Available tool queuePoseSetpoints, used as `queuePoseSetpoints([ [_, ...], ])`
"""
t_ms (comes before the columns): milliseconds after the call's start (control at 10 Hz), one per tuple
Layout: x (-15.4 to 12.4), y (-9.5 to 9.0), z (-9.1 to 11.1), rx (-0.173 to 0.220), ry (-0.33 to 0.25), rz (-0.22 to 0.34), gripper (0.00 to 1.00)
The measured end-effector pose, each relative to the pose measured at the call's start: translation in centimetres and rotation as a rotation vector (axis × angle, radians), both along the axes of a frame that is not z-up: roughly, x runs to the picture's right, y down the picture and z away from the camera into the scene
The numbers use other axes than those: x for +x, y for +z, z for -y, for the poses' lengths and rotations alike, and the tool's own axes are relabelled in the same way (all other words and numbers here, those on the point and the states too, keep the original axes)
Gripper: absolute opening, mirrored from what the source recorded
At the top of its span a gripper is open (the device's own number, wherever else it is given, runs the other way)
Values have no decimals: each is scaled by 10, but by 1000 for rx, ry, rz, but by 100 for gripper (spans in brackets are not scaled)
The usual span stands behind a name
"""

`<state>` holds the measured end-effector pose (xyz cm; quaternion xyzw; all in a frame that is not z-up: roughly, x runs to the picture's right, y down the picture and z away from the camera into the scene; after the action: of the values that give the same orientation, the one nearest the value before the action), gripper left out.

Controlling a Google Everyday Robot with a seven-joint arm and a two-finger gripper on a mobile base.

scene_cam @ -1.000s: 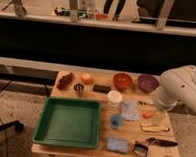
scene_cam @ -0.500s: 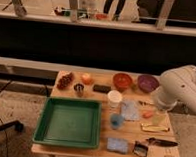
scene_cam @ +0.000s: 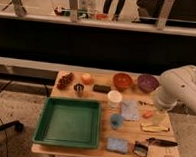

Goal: Place sponge in paper cup

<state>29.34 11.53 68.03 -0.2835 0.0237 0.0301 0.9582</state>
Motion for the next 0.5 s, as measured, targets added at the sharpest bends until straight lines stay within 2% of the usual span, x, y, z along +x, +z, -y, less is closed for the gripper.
queuePoseSetpoints([
  [200, 0, 0, 0, 0, -1, 0, 80],
  [500, 3, -11, -15, 26, 14, 5, 80],
])
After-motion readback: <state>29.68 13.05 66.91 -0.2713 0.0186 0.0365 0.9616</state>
